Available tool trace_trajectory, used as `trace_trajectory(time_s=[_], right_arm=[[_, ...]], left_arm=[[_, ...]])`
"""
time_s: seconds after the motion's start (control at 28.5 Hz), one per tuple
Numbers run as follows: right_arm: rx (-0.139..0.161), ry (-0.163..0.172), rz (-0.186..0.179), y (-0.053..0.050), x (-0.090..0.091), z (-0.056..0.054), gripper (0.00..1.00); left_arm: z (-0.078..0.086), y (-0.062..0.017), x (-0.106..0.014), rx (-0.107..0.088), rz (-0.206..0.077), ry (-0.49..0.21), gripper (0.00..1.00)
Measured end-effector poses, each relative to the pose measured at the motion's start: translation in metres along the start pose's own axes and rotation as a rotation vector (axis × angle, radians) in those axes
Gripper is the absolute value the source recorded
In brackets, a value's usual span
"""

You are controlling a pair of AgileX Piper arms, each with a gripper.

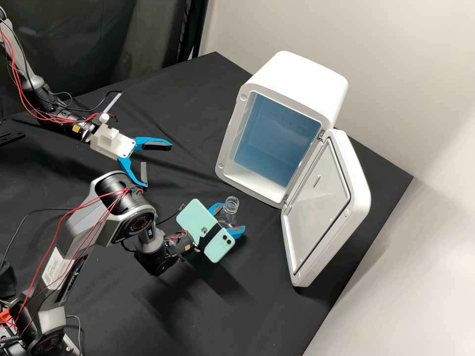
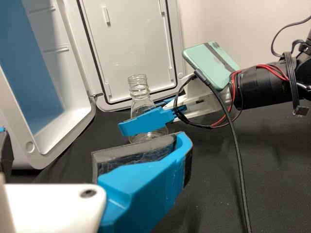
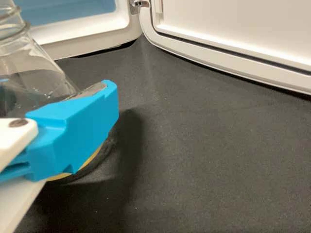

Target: Place the flask in the incubator

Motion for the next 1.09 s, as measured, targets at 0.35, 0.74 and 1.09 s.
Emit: trace_trajectory(time_s=[0.35, 0.74, 1.09], right_arm=[[-0.01, -0.004, 0.006, -0.002, 0.0, -0.002, 0.0], [-0.025, -0.005, 0.012, -0.005, 0.001, -0.006, 0.0], [-0.027, 0.011, 0.025, -0.002, 0.022, -0.009, 0.0]], left_arm=[[0.0, 0.0, 0.0, 0.0, 0.0, 0.0, 1.0], [0.0, 0.0, 0.0, 0.0, 0.0, 0.0, 1.0], [0.003, -0.0009, 0.0, 0.001, -0.007, -0.007, 1.0]])
